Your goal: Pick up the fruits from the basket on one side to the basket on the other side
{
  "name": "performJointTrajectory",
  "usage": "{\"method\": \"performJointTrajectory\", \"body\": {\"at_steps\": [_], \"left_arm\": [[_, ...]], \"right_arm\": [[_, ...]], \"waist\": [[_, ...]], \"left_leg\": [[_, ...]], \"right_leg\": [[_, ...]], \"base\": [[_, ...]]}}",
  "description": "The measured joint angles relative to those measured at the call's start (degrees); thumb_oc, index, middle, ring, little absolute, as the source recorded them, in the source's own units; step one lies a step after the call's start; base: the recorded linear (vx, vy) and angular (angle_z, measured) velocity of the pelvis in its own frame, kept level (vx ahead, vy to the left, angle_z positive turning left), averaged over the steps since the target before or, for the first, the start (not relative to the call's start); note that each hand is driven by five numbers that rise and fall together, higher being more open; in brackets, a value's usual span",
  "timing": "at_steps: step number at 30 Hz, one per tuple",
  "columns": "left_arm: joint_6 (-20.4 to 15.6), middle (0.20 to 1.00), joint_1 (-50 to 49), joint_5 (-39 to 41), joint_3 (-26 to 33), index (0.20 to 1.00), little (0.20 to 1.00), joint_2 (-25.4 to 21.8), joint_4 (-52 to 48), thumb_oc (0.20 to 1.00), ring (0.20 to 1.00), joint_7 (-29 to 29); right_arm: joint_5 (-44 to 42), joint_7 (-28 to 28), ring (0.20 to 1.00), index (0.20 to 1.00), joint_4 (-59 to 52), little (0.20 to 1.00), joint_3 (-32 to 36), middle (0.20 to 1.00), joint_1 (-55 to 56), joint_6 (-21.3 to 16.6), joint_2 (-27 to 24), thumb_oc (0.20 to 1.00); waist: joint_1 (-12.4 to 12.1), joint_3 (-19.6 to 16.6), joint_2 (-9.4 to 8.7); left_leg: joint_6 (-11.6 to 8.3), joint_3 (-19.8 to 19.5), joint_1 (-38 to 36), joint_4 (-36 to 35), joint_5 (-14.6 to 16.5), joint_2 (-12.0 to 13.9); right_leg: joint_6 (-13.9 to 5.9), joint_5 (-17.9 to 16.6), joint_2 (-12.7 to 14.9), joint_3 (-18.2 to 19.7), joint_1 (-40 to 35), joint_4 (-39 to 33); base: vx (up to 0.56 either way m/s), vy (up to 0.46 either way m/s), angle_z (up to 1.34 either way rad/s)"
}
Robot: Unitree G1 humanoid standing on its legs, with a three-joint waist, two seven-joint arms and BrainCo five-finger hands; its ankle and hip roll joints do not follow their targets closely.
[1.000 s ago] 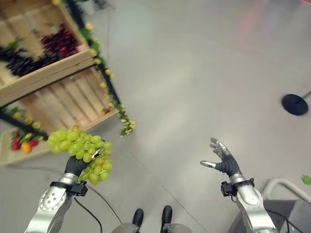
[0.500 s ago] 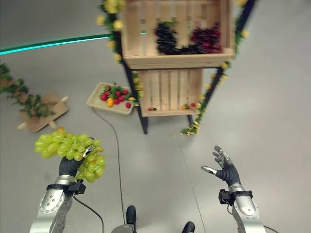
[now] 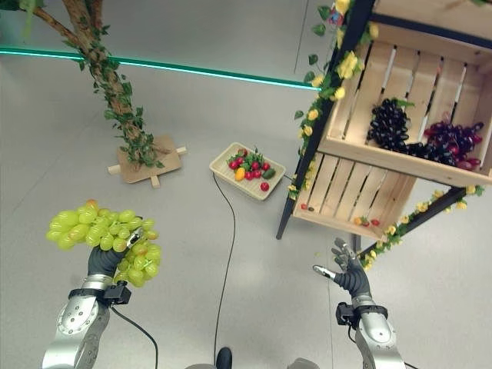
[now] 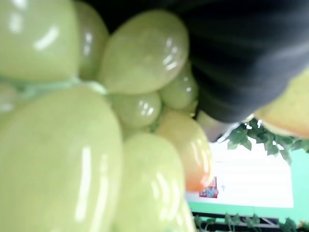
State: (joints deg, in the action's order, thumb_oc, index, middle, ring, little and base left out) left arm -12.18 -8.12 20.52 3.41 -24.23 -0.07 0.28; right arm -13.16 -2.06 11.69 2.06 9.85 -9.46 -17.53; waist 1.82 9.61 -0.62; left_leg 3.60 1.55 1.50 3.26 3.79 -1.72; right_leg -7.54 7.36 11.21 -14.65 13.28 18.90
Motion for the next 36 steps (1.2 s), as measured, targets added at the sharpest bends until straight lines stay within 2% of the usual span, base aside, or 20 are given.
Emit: {"method": "performJointTrajectory", "body": {"at_steps": [1,2,3,4,5,6,8,9,13,15,21,25,29,32,34,36], "left_arm": [[0.09,0.2,-0.04,-0.2,-0.04,0.2,0.2,-0.05,-0.01,0.2,0.2,-0.04],[0.19,0.2,-0.21,-0.54,-0.05,0.2,0.2,-0.15,0.01,0.2,0.2,-0.04],[0.2,0.2,-1.0,-1.39,-0.01,0.2,0.2,-0.79,0.02,0.2,0.2,-0.12],[0.25,0.2,-1.44,-1.73,0.01,0.2,0.2,-0.31,0.17,0.2,0.2,-0.71],[0.21,0.2,-1.64,-1.74,0.09,0.2,0.2,-0.08,0.16,0.2,0.2,-0.76],[0.21,0.2,-1.98,-1.75,0.23,0.2,0.2,0.47,0.18,0.2,0.2,-0.92],[0.21,0.2,-1.74,-1.76,0.2,0.2,0.2,0.84,0.18,0.2,0.2,-0.88],[0.21,0.2,-1.73,-1.83,0.18,0.2,0.2,0.95,0.16,0.2,0.2,-0.7],[0.22,0.2,-1.42,-3.04,0.2,0.2,0.2,1.08,0.03,0.2,0.2,-0.68],[0.32,0.2,-1.45,-3.6,0.03,0.2,0.2,1.49,0.02,0.2,0.2,-0.63],[0.34,0.2,-0.85,-4.07,-0.58,0.2,0.2,1.72,-0.05,0.2,0.2,-0.45],[0.54,0.2,-0.3,-4.16,-3.2,0.2,0.2,1.73,-0.05,0.2,0.2,-0.46],[0.69,0.2,0.21,-6.1,-4.45,0.2,0.2,1.69,-0.05,0.2,0.2,-0.46],[0.72,0.2,0.74,-6.8,-4.55,0.2,0.2,1.5,-0.06,0.2,0.2,-0.5],[0.72,0.2,1.41,-7.55,-4.5,0.2,0.2,1.14,-0.06,0.2,0.2,-0.7],[0.75,0.2,2.15,-8.07,-4.49,0.2,0.2,0.88,-0.03,0.2,0.2,-0.76]], "right_arm": [[-0.01,-0.02,1.0,1.0,-0.01,1.0,-0.02,1.0,0.45,0.14,0.04,1.0],[-0.01,-0.01,1.0,1.0,0.05,1.0,0.0,1.0,0.76,0.2,0.11,1.0],[0.0,-0.01,1.0,1.0,0.12,1.0,-0.05,1.0,1.52,0.3,0.07,1.0],[-0.01,0.12,1.0,1.0,1.27,1.0,0.53,1.0,1.05,0.19,-0.32,1.0],[0.01,0.14,1.0,1.0,2.43,1.0,0.85,1.0,-0.33,0.26,-0.52,1.0],[0.0,0.18,1.0,1.0,3.16,1.0,1.74,1.0,-2.31,0.68,-0.48,1.0],[0.01,0.64,1.0,1.0,2.95,1.0,1.92,1.0,-3.19,0.66,-0.83,1.0],[0.14,1.13,1.0,1.0,2.75,1.0,1.96,1.0,-3.54,0.66,-1.44,1.0],[0.42,2.21,1.0,1.0,2.45,1.0,3.97,1.0,-2.24,0.66,-1.6,1.0],[0.75,3.21,1.0,1.0,2.51,1.0,4.69,1.0,-1.87,0.67,-1.87,1.0],[0.72,5.05,1.0,1.0,4.82,1.0,6.1,1.0,-1.54,0.69,-3.02,1.0],[0.67,5.63,1.0,1.0,5.95,1.0,6.19,1.0,-1.59,0.76,-3.07,1.0],[0.58,5.68,1.0,1.0,6.3,1.0,6.26,1.0,-1.43,0.74,-3.03,1.0],[0.56,5.75,1.0,1.0,6.41,1.0,6.32,1.0,-1.17,0.74,-3.05,1.0],[0.6,6.32,1.0,1.0,6.5,1.0,6.68,1.0,-1.47,0.73,-3.04,1.0],[0.61,6.75,1.0,1.0,6.6,1.0,7.07,1.0,-1.29,0.74,-2.98,1.0]], "waist": [[0.44,-0.23,-0.43],[0.43,-0.33,-0.73],[0.04,-1.38,-2.38],[-1.11,-1.8,-2.74],[-1.6,-1.82,-2.51],[-1.91,-1.97,-1.71],[-2.32,-2.06,-1.66],[-2.64,-2.26,-1.58],[-1.92,-4.45,-1.0],[-1.05,-4.56,-0.99],[-1.0,-4.91,-0.56],[-0.96,-5.19,-0.31],[0.55,-5.35,-0.49],[1.75,-5.55,-0.81],[2.04,-5.62,-1.28],[3.56,-5.42,-2.17]], "left_leg": [[-0.23,0.6,-1.23,-0.77,0.14,-0.22],[-0.37,0.96,-2.01,-0.96,0.02,-0.42],[-1.24,0.65,-3.47,-1.01,0.69,-1.99],[-1.97,-0.59,-4.3,-0.63,1.39,-2.74],[-2.36,-0.98,-4.65,-0.51,1.65,-2.7],[-2.94,-1.69,-4.93,-0.42,2.21,-2.36],[-3.39,-1.72,-5.11,0.16,2.5,-1.58],[-4.0,-1.69,-6.46,-0.11,3.01,-0.57],[-4.42,-1.63,-8.14,-3.44,3.58,2.15],[-4.66,-1.38,-8.8,-4.02,3.42,2.67],[-5.0,-1.43,-9.04,-4.59,2.87,2.76],[-5.02,-1.4,-9.49,-4.6,2.84,2.63],[-4.94,-1.34,-9.86,-4.57,2.82,1.95],[-4.73,0.22,-10.02,-4.59,2.77,1.59],[-4.23,2.8,-9.82,-4.66,2.79,0.59],[-3.61,4.7,-9.81,-4.46,2.94,-0.65]], "right_leg": [[0.41,-2.83,-0.97,1.49,0.13,-3.56],[1.4,-5.39,-0.88,1.4,0.35,-4.2],[3.56,-11.56,-1.1,1.67,0.42,-5.46],[4.36,-11.05,-1.26,2.16,-0.21,-7.9],[4.35,-11.09,-1.84,3.04,-0.97,-9.54],[4.65,-11.9,-3.15,3.49,-2.58,-12.8],[5.34,-12.91,-4.36,3.97,-3.94,-15.48],[5.91,-13.84,-5.87,4.79,-5.74,-17.97],[7.12,-16.02,-8.56,5.18,-7.41,-22.98],[7.26,-16.65,-8.96,5.27,-8.27,-24.21],[7.14,-16.45,-9.01,5.57,-8.23,-24.51],[7.23,-16.61,-9.07,5.89,-8.55,-24.43],[7.19,-17.11,-9.16,6.4,-8.84,-24.17],[6.77,-17.44,-9.1,8.05,-8.26,-24.16],[6.4,-18.87,-9.05,11.38,-6.72,-24.17],[5.72,-19.41,-8.91,14.12,-5.51,-24.18]], "base": [[0.05,-0.061,0.78],[0.05,-0.083,0.7],[0.13,-0.181,0.33],[0.1,-0.126,0.12],[0.11,-0.144,-0.18],[0.05,-0.083,-0.29],[0.07,-0.123,-0.39],[0.07,-0.114,-0.45],[0.03,-0.114,-0.23],[0.01,-0.073,-0.1],[-0.01,-0.055,-0.01],[-0.01,-0.016,-0.02],[-0.01,0.016,-0.05],[-0.06,0.069,-0.29],[-0.1,0.133,-0.75],[-0.11,0.125,-0.76]]}}
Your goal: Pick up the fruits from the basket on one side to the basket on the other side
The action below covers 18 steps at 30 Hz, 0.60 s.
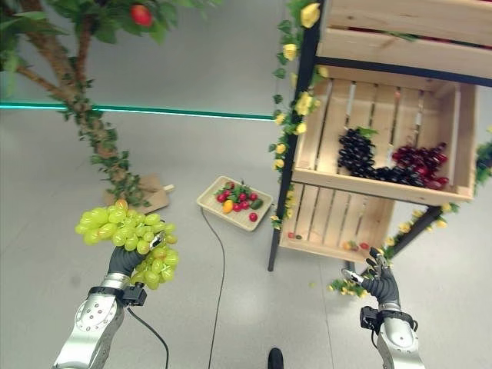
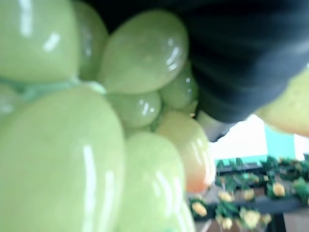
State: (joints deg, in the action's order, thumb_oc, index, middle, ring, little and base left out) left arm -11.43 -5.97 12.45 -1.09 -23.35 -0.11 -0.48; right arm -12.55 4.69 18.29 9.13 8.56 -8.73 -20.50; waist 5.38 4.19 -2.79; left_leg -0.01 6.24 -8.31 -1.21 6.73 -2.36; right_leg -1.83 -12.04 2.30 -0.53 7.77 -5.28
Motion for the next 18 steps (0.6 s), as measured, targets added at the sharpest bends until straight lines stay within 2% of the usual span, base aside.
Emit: {"method": "performJointTrajectory", "body": {"at_steps": [1,2,3,4,5,6,7,8,9,10,11,12,13,14,15,17,18], "left_arm": [[-0.07,0.2,0.07,-0.07,-0.05,0.2,0.2,-0.29,-0.01,0.2,0.2,-0.03],[-0.07,0.2,0.45,-0.42,-0.16,0.2,0.2,-0.4,-0.02,0.2,0.2,-0.02],[-0.1,0.2,0.98,-0.45,-0.17,0.2,0.2,-0.12,-0.01,0.2,0.2,-0.09],[-0.17,0.2,1.24,-0.45,-0.17,0.2,0.2,-0.22,0.01,0.2,0.2,-0.34],[-0.28,0.2,1.32,-0.45,0.14,0.2,0.2,-1.09,0.12,0.2,0.2,-0.79],[-0.26,0.2,1.34,-0.45,0.3,0.2,0.2,-1.85,0.73,0.2,0.2,-1.14],[-0.24,0.2,1.24,-0.45,0.82,0.2,0.2,-2.38,1.76,0.2,0.2,-1.44],[-0.14,0.2,1.3,-0.47,2.02,0.2,0.2,-2.84,2.69,0.2,0.2,-1.64],[-0.23,0.2,1.82,-0.5,2.51,0.2,0.2,-1.95,3.03,0.2,0.2,-1.6],[-0.08,0.2,2.34,-0.53,2.28,0.2,0.2,-0.67,3.82,0.2,0.2,-1.53],[-0.05,0.2,2.28,-0.55,2.24,0.2,0.2,0.83,3.89,0.2,0.2,-1.29],[-0.12,0.2,1.51,-0.55,2.34,0.2,0.2,1.54,3.76,0.2,0.2,-1.19],[-0.1,0.2,1.36,-0.55,2.38,0.2,0.2,1.5,3.81,0.2,0.2,-1.21],[-0.11,0.2,1.23,-0.53,2.65,0.2,0.2,1.49,3.77,0.2,0.2,-1.31],[-0.2,0.2,1.28,-0.57,2.69,0.2,0.2,1.1,4.04,0.2,0.2,-1.33],[-0.1,0.2,1.49,-0.57,2.65,0.2,0.2,0.88,4.09,0.2,0.2,-1.34],[-0.1,0.2,1.69,-0.57,2.39,0.2,0.2,0.97,4.05,0.2,0.2,-1.25]], "right_arm": [[0.0,0.22,1.0,1.0,0.41,1.0,0.36,1.0,-0.34,-0.01,0.09,1.0],[0.02,0.42,1.0,1.0,0.64,1.0,0.92,1.0,-0.36,-0.01,0.19,1.0],[0.04,0.68,1.0,1.0,0.92,1.0,1.76,1.0,-0.14,0.0,0.22,1.0],[0.06,0.76,1.0,1.0,0.86,1.0,2.02,1.0,-0.04,0.0,0.21,1.0],[0.1,0.88,1.0,1.0,0.54,1.0,1.96,1.0,-0.35,0.0,0.47,1.0],[0.11,0.88,1.0,1.0,0.28,1.0,1.67,1.0,-0.74,-0.06,0.56,1.0],[0.21,0.8,1.0,1.0,0.24,1.0,1.23,1.0,-2.24,-0.07,0.85,1.0],[0.62,0.85,1.0,1.0,0.09,1.0,1.29,1.0,-5.55,-0.21,1.38,1.0],[0.71,0.85,1.0,1.0,1.08,1.0,1.76,1.0,-6.66,-0.38,1.03,1.0],[0.74,0.98,1.0,1.0,1.65,1.0,2.37,1.0,-7.22,-0.14,0.83,1.0],[0.85,1.03,1.0,1.0,1.68,1.0,2.84,1.0,-6.39,0.09,0.47,1.0],[1.22,1.06,1.0,1.0,1.67,1.0,2.67,1.0,-5.24,0.28,0.12,1.0],[1.37,0.98,1.0,1.0,1.53,1.0,2.59,1.0,-4.47,0.28,0.12,1.0],[1.67,0.84,1.0,1.0,1.11,1.0,2.26,1.0,-2.9,0.28,0.02,1.0],[1.7,0.59,1.0,1.0,0.63,1.0,1.44,1.0,-1.99,0.3,-0.23,1.0],[1.84,-0.22,1.0,1.0,-0.88,1.0,0.86,1.0,-1.86,0.42,-0.76,1.0],[1.84,-0.57,1.0,1.0,-1.69,1.0,0.94,1.0,-1.78,0.42,-1.18,1.0]], "waist": [[0.14,0.01,0.2],[0.42,0.44,0.78],[1.69,0.86,1.48],[2.08,0.72,1.06],[2.67,0.82,-0.78],[2.48,0.89,-1.56],[2.0,1.03,-2.13],[1.45,1.9,-2.29],[1.28,3.24,-1.02],[1.57,4.7,0.93],[1.47,5.61,2.8],[0.24,5.91,3.95],[0.08,5.88,3.89],[-0.53,5.69,3.52],[-0.8,5.27,2.75],[-1.47,5.41,3.5],[-0.56,5.38,4.3]], "left_leg": [[0.51,2.61,0.0,-0.58,-0.36,0.83],[0.59,4.27,0.17,-0.6,-0.4,1.68],[0.53,7.89,1.0,-0.7,-0.38,2.7],[0.29,9.74,0.82,-0.65,-0.46,2.38],[0.04,11.28,1.33,0.23,-0.62,1.08],[0.04,11.39,1.45,0.92,-0.48,0.6],[0.08,12.35,2.22,2.29,-0.2,0.3],[2.21,11.49,3.47,2.38,0.87,0.57],[0.19,12.54,1.88,0.99,0.82,1.42],[-0.25,15.44,1.48,1.01,0.45,2.93],[-0.33,17.34,0.94,1.06,0.4,4.18],[-0.33,20.28,-0.28,0.74,0.4,5.22],[-0.33,20.78,-0.99,0.51,0.4,5.35],[-0.99,19.23,-2.29,-0.53,0.65,5.55],[-2.93,18.27,-3.04,-1.32,0.08,5.27],[-3.43,16.83,-2.17,-1.0,-0.3,7.24],[-3.99,16.01,-2.05,-0.84,-0.74,8.53]], "right_leg": [[-1.9,1.96,0.33,0.72,0.93,0.03],[-3.7,3.72,-0.23,-0.11,1.98,1.77],[-4.53,4.91,-0.3,-0.08,4.4,8.84],[-5.3,6.14,0.1,0.12,5.34,12.0],[-2.7,4.5,-0.13,2.02,5.56,10.22],[-0.54,1.86,-0.73,2.92,5.42,7.64],[-0.57,-1.92,-1.22,3.67,5.6,4.54],[-4.44,-3.45,-0.5,3.48,5.73,-0.51],[-3.79,-0.17,-0.27,-1.04,6.24,0.43],[-2.94,3.05,1.03,-8.94,6.7,3.09],[-2.9,4.2,2.56,-14.54,6.33,5.94],[-3.97,5.82,6.73,-22.97,5.62,10.55],[-4.08,6.34,8.73,-25.27,4.85,11.59],[-4.61,6.35,11.13,-25.12,1.07,10.42],[-4.63,5.58,11.55,-23.56,-1.75,7.7],[-3.01,4.37,9.15,-22.74,-1.77,6.26],[-2.0,4.94,7.45,-22.72,-1.77,6.15]], "base": [[-0.1,0.092,-0.74],[-0.18,0.129,-0.91],[-0.16,0.081,-0.64],[-0.16,0.037,-0.79],[-0.09,-0.007,-0.96],[-0.1,-0.015,-1.47],[-0.04,-0.062,-1.94],[-0.04,-0.062,-1.89],[-0.03,-0.059,-1.64],[-0.04,-0.026,-0.99],[-0.02,-0.037,-1.14],[0.07,-0.043,-1.06],[0.1,-0.056,-1.12],[0.15,-0.124,-0.76],[0.07,-0.111,-0.79],[0.07,-0.133,-0.45],[0.1,-0.197,-0.07]]}}
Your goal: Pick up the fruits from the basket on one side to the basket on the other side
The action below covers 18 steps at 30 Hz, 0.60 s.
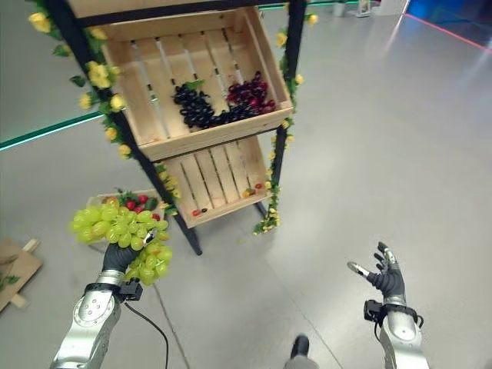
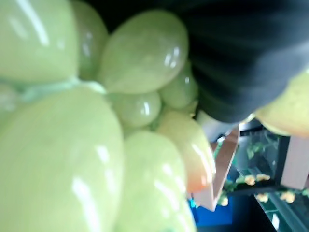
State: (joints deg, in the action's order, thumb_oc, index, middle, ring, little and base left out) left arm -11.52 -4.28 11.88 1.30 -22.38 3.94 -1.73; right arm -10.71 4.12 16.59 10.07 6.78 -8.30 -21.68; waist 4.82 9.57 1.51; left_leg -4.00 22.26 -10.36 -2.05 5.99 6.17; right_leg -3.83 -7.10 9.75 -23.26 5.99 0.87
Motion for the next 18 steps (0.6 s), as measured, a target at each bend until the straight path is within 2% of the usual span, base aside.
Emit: {"method": "performJointTrajectory", "body": {"at_steps": [6,9,10,12,15,16,17,18], "left_arm": [[-0.02,0.2,1.69,0.01,-0.12,0.2,0.2,1.12,-0.02,0.2,0.2,-0.49],[-0.04,0.2,2.58,0.04,-0.18,0.2,0.2,1.21,-0.03,0.2,0.2,-0.68],[-0.04,0.2,2.84,0.09,-0.3,0.2,0.2,1.13,0.23,0.2,0.2,-0.77],[-0.01,0.2,3.65,0.12,-0.67,0.2,0.2,1.19,1.38,0.2,0.2,-1.14],[-0.15,0.2,2.38,0.12,-0.37,0.2,0.2,1.08,1.51,0.2,0.2,-1.99],[-0.28,0.2,2.71,0.15,-0.47,0.2,0.2,1.38,1.18,0.2,0.2,-2.36],[-0.3,0.2,2.58,0.13,-0.41,0.2,0.2,1.44,0.96,0.2,0.2,-2.42],[-0.32,0.2,2.54,0.15,-0.26,0.2,0.2,1.44,0.91,0.2,0.2,-2.53]], "right_arm": [[-0.1,-0.7,1.0,1.0,-2.1,1.0,0.07,1.0,0.11,-0.13,-1.39,1.0],[-0.18,-1.29,1.0,1.0,-2.48,1.0,-0.07,1.0,0.4,-0.19,-1.2,1.0],[-0.26,-1.53,1.0,1.0,-2.99,1.0,-0.3,1.0,0.53,-0.28,-1.11,1.0],[-0.33,-1.99,1.0,1.0,-4.66,1.0,-0.66,1.0,2.09,-0.32,-0.69,1.0],[-1.33,-2.46,1.0,1.0,-5.49,1.0,-2.05,1.0,1.56,-0.62,-1.08,1.0],[-1.31,-2.72,1.0,1.0,-6.51,1.0,-1.86,1.0,1.94,-0.61,-1.36,1.0],[-1.3,-2.73,1.0,1.0,-6.66,1.0,-1.89,1.0,2.04,-0.58,-1.18,1.0],[-1.27,-2.85,1.0,1.0,-7.37,1.0,-1.97,1.0,2.59,-0.58,-1.04,1.0]], "waist": [[2.31,-0.22,0.34],[2.28,-0.37,0.17],[2.4,-0.4,0.15],[2.21,-0.99,-1.22],[-0.24,-0.96,-1.37],[-1.2,-0.22,-2.65],[-1.81,0.17,-3.88],[-2.7,0.48,-5.21]], "left_leg": [[-1.8,-0.73,1.07,2.85,-1.12,3.4],[-2.22,-1.66,1.16,3.72,-1.39,4.63],[-2.39,-3.0,2.46,6.03,-1.42,5.53],[-2.36,-5.03,6.2,12.58,-1.79,6.35],[-2.33,-9.05,8.81,21.98,-2.72,8.13],[-3.04,-15.21,13.53,29.73,-3.79,6.78],[-5.02,-18.58,14.91,31.17,-1.9,3.57],[-5.43,-20.54,16.57,29.8,-1.45,-0.87]], "right_leg": [[1.42,2.14,-2.8,0.75,-0.84,0.41],[1.8,3.35,-4.05,2.29,-1.05,0.99],[1.63,4.8,-4.82,3.07,-1.05,1.48],[2.53,5.75,-5.64,5.98,-1.05,1.35],[4.87,5.81,-7.65,6.99,-4.32,-0.89],[5.8,6.2,-7.11,8.8,-4.8,-1.27],[6.06,6.04,-5.89,10.07,-4.81,-1.7],[6.13,5.82,-4.44,10.61,-5.37,-2.49]], "base": [[0.09,-0.263,0.05],[0.16,-0.324,0.19],[0.14,-0.353,0.31],[0.1,-0.287,0.28],[0.13,-0.236,-0.17],[0.15,-0.137,-0.21],[0.15,-0.115,-0.31],[0.24,-0.028,-0.11]]}}
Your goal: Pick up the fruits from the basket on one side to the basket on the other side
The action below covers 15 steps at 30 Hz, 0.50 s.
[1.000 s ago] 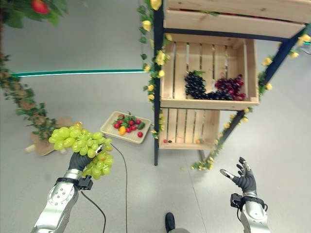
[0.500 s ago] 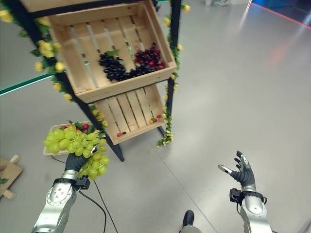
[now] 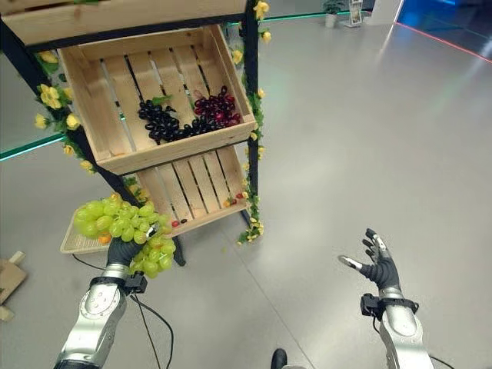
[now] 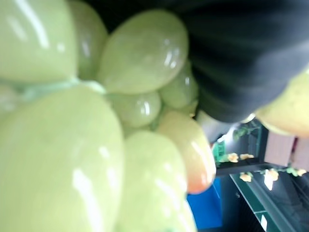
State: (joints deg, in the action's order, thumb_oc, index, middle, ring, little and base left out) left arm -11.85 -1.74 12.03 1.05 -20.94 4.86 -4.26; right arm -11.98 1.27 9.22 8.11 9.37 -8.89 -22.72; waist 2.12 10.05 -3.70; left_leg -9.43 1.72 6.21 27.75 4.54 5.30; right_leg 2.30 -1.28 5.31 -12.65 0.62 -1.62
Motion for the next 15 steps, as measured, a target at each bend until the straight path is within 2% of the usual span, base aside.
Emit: {"method": "performJointTrajectory", "body": {"at_steps": [1,2,3,4,5,6,8,9,10,12,14,15], "left_arm": [[-0.01,0.2,0.08,0.0,0.29,0.2,0.2,-0.05,-0.24,0.2,0.2,-0.31],[-0.02,0.2,0.09,0.01,0.46,0.2,0.2,-0.1,-0.55,0.2,0.2,-0.57],[-0.08,0.2,0.19,0.01,0.8,0.2,0.2,-0.59,-1.1,0.2,0.2,-1.15],[-0.18,0.2,0.32,0.0,1.05,0.2,0.2,-0.76,-1.42,0.2,0.2,-1.66],[-0.3,0.2,0.54,-0.03,1.6,0.2,0.2,-0.82,-1.51,0.2,0.2,-2.24],[-0.42,0.2,0.49,-0.03,2.03,0.2,0.2,-0.83,-1.53,0.2,0.2,-2.69],[-0.56,0.2,0.13,-0.03,3.02,0.2,0.2,-0.81,-1.53,0.2,0.2,-3.84],[-0.79,0.2,-0.05,-0.03,3.07,0.2,0.2,-0.86,-1.57,0.2,0.2,-4.15],[-0.92,0.2,-0.21,-0.05,3.66,0.2,0.2,-1.13,-1.57,0.2,0.2,-4.38],[-0.95,0.2,0.4,-0.06,4.4,0.2,0.2,-2.27,-1.8,0.2,0.2,-4.81],[-0.98,0.2,1.93,-0.06,4.68,0.2,0.2,-3.28,-3.36,0.2,0.2,-4.89],[-0.98,0.2,2.21,-0.05,4.67,0.2,0.2,-3.22,-3.36,0.2,0.2,-4.88]], "right_arm": [[-0.01,-0.01,1.0,1.0,-0.17,1.0,0.23,1.0,0.24,-0.01,0.29,1.0],[-0.01,0.02,1.0,1.0,-0.14,1.0,0.2,1.0,0.35,0.04,0.35,1.0],[0.0,-0.07,1.0,1.0,-0.16,1.0,0.06,1.0,0.51,0.02,0.91,1.0],[0.03,-0.08,1.0,1.0,-0.12,1.0,-0.03,1.0,0.3,0.03,1.08,1.0],[0.06,-0.07,1.0,1.0,-0.06,1.0,-0.17,1.0,0.03,0.01,1.1,1.0],[0.08,-0.08,1.0,1.0,-0.05,1.0,-0.18,1.0,-0.29,0.0,1.03,1.0],[0.13,-0.27,1.0,1.0,-0.04,1.0,-0.49,1.0,-0.62,-0.14,0.17,1.0],[0.17,-0.42,1.0,1.0,0.07,1.0,-0.7,1.0,-0.43,-0.32,-0.63,1.0],[0.52,-0.79,1.0,1.0,0.33,1.0,-1.16,1.0,0.01,-0.3,-0.36,1.0],[1.28,-1.27,1.0,1.0,0.18,1.0,-2.61,1.0,1.18,-0.4,-0.21,1.0],[1.3,-1.32,1.0,1.0,0.18,1.0,-2.57,1.0,1.25,-0.39,0.78,1.0],[1.29,-1.46,1.0,1.0,0.18,1.0,-2.59,1.0,1.26,-0.37,1.31,1.0]], "waist": [[0.35,0.13,-0.33],[0.3,0.24,-0.44],[0.1,0.05,-0.38],[-0.07,0.24,-0.2],[-0.15,0.3,0.0],[-0.09,0.46,0.3],[-0.52,0.36,2.96],[-0.45,0.35,4.36],[-0.34,0.08,4.25],[0.41,-0.8,2.47],[0.21,-0.58,1.02],[0.18,-0.61,0.92]], "left_leg": [[1.26,1.79,1.68,-3.36,0.1,-1.64],[2.05,2.82,2.47,-7.0,-0.44,-1.66],[3.22,3.25,2.8,-14.56,-1.71,-0.8],[4.14,3.01,3.6,-17.88,-2.42,-0.59],[4.27,0.72,3.69,-23.25,-4.31,-0.29],[4.19,-0.21,3.52,-25.13,-5.46,-0.13],[5.33,-1.72,2.08,-27.81,-6.76,0.5],[5.1,-2.38,0.97,-28.82,-9.5,0.96],[4.41,-1.89,-0.65,-29.38,-12.05,0.71],[6.01,-1.18,-2.49,-31.79,-12.61,-2.1],[7.32,0.32,-3.11,-31.99,-11.59,-4.04],[7.68,0.85,-3.47,-31.99,-11.29,-4.29]], "right_leg": [[0.03,-0.01,0.35,-0.14,-0.6,-1.06],[-0.01,0.01,0.22,-0.25,-0.78,-1.13],[0.01,0.01,-0.83,-0.59,-1.25,-1.98],[-0.01,0.01,-1.38,-0.41,-1.94,-2.33],[-0.35,0.17,-1.78,-0.01,-2.69,-2.94],[-0.71,0.26,-2.15,1.04,-3.27,-3.06],[-2.22,0.46,-3.88,2.83,-5.05,-3.61],[-3.24,0.7,-4.67,2.93,-5.57,-3.59],[-4.32,1.78,-3.58,3.43,-6.51,-3.84],[-6.37,2.02,-1.07,3.62,-7.04,-3.58],[-7.59,2.01,1.06,3.57,-6.89,-3.56],[-7.7,2.02,1.51,3.59,-7.05,-3.56]], "base": [[0.21,0.005,-0.01],[0.26,0.049,0.07],[0.11,0.01,-0.1],[0.21,0.064,-0.15],[0.1,0.045,-0.28],[0.16,0.087,-0.58],[0.16,0.111,-0.62],[0.25,0.209,-0.56],[0.19,0.167,-0.49],[0.16,0.167,-0.2],[0.17,0.2,-0.24],[0.14,0.208,-0.31]]}}
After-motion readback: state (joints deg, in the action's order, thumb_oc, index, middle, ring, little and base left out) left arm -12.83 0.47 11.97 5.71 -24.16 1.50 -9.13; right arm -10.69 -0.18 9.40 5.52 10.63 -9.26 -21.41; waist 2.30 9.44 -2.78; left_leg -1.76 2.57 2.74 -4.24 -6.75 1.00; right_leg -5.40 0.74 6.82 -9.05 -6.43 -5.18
